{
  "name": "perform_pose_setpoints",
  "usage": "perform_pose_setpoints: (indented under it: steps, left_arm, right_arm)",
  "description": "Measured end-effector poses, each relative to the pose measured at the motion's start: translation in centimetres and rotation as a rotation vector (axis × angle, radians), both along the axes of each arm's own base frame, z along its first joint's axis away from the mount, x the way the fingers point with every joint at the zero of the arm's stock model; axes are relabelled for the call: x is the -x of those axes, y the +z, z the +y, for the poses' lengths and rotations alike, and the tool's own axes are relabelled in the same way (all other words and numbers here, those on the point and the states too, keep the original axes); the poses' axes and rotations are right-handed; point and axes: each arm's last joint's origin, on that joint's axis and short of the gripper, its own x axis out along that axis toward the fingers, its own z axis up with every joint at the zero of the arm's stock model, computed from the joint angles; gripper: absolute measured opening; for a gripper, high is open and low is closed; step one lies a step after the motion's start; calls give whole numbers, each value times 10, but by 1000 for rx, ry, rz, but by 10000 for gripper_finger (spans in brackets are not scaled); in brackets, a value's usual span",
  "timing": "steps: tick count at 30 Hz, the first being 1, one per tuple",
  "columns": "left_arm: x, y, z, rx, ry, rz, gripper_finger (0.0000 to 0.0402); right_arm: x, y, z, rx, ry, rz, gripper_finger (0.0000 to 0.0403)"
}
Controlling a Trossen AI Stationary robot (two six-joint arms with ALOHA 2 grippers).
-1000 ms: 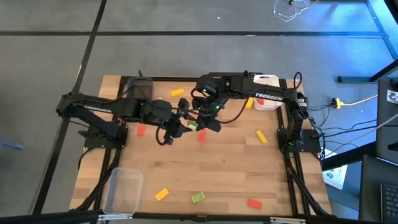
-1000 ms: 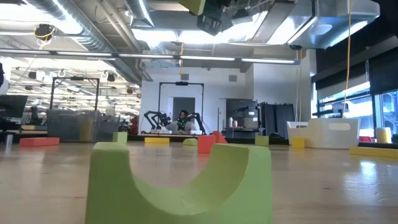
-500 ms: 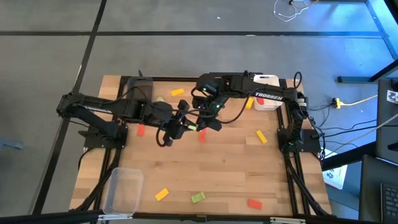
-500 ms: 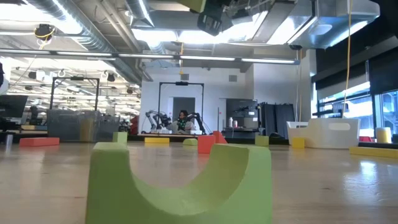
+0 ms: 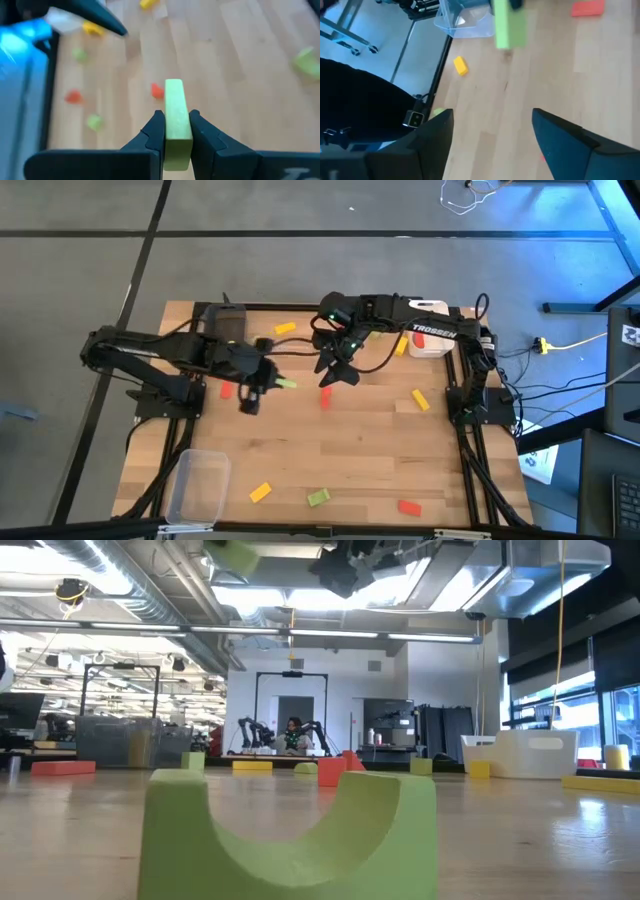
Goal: Sort & place blocks by color
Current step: Put the green block into the transparent bin
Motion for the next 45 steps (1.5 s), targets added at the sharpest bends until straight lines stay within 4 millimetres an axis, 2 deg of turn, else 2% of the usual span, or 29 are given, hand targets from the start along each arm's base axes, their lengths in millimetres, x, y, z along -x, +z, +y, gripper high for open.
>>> perform_pose_setpoints:
  steps: [5, 9, 20, 25, 32, 36, 45]
  left_arm:
    - [23, 4, -5, 241, 95, 55, 46]
    - [38, 2, -14, 401, 181, 127, 46]
    - [62, -12, -48, 651, 381, 416, 46]
    - [73, -18, -71, 712, 493, 521, 46]
    - [77, -31, -109, 770, 594, 688, 46]
    - [78, -43, -137, 799, 646, 818, 46]
    - [76, -81, -193, 739, 738, 891, 46]
  right_arm:
    - [8, 7, -3, 106, -6, -20, 272]
    - [19, 21, -3, 204, -40, -58, 272]
    - [49, 54, 2, 294, -50, -146, 272]
    - [56, 62, 4, 307, -42, -174, 273]
    - [57, 63, 5, 316, -31, -180, 273]
    - [58, 62, 5, 316, -29, -175, 273]
    - [58, 62, 5, 329, -15, -183, 273]
